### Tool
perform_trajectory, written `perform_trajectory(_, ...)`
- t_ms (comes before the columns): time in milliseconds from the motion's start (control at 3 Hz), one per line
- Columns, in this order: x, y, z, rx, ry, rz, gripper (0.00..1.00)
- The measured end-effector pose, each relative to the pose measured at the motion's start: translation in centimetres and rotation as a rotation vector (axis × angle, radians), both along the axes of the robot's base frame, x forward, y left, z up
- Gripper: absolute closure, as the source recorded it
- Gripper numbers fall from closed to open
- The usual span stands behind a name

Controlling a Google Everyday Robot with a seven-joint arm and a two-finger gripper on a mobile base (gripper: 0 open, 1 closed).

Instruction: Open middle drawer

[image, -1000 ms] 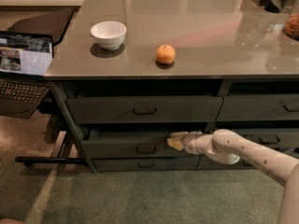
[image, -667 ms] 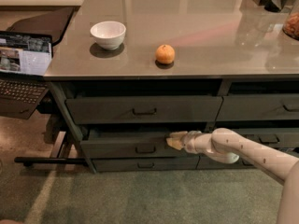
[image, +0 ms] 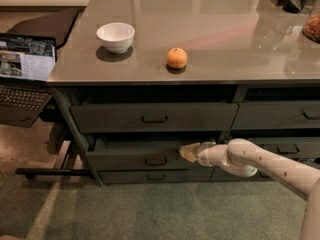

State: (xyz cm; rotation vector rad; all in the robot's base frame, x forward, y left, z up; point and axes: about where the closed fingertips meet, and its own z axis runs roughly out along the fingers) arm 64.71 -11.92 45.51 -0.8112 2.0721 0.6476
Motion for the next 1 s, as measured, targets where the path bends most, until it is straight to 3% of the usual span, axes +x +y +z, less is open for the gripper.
perform_trajectory(333,0.0,0.0,0.0,0.0,0.0,0.0,1.0)
perform_trajectory(1000,0.0,0.01,0.0,0.0,0.0,0.0,0.5)
